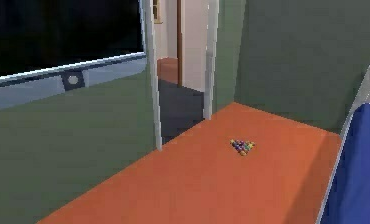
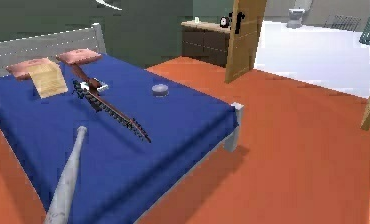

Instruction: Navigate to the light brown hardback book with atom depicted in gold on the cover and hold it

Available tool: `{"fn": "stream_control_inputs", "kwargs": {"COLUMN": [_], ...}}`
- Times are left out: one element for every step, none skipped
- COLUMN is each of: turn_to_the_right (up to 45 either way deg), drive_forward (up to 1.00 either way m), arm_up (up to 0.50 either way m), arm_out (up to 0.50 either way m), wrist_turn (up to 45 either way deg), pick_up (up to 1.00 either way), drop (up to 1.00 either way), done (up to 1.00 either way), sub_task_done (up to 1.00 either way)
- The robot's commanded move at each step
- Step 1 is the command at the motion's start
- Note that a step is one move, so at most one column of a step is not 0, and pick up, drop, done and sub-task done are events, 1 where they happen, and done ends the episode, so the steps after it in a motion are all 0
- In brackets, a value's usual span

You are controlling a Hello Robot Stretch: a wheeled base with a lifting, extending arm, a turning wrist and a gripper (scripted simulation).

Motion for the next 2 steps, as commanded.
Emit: {"fn": "stream_control_inputs", "kwargs": {"turn_to_the_right": [6.0,0.0], "drive_forward": [0.00,0.50], "arm_up": [0.00,0.00], "arm_out": [0.00,0.00], "wrist_turn": [0.0,0.0], "pick_up": [0.00,0.00], "drop": [0.00,0.00], "done": [0.00,0.00], "sub_task_done": [0.00,0.00]}}
